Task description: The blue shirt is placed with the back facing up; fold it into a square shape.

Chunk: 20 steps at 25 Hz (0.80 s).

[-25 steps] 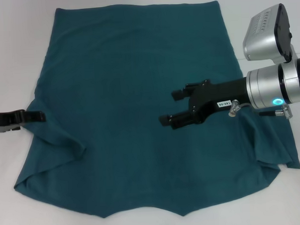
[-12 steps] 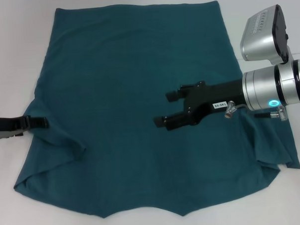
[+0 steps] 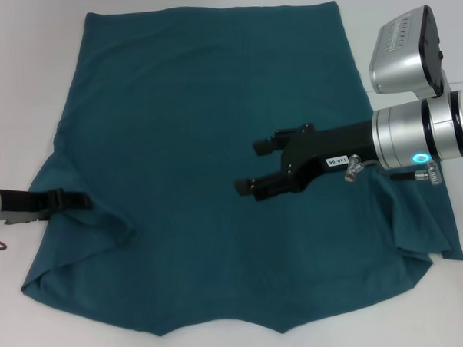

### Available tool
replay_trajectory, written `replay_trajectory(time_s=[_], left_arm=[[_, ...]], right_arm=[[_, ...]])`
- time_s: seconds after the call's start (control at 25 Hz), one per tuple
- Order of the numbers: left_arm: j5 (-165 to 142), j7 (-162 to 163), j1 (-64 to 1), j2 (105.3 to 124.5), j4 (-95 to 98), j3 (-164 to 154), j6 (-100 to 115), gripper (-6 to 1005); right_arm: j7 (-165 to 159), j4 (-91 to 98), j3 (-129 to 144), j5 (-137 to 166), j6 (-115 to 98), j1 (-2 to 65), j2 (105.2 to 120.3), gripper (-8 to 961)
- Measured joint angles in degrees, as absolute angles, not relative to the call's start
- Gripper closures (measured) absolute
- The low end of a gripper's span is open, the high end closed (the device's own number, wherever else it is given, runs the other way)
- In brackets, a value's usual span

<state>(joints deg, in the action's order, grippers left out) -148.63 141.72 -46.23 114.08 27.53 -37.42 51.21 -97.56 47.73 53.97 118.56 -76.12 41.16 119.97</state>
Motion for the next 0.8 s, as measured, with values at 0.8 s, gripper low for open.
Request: replay_trajectory(time_s=[0.8], left_arm=[[-148.09, 139.24, -47.9, 114.36, 28.57, -38.9, 48.44, 195]], right_arm=[[-97.55, 47.72, 53.96, 118.57, -76.33, 40.78, 120.03, 28]])
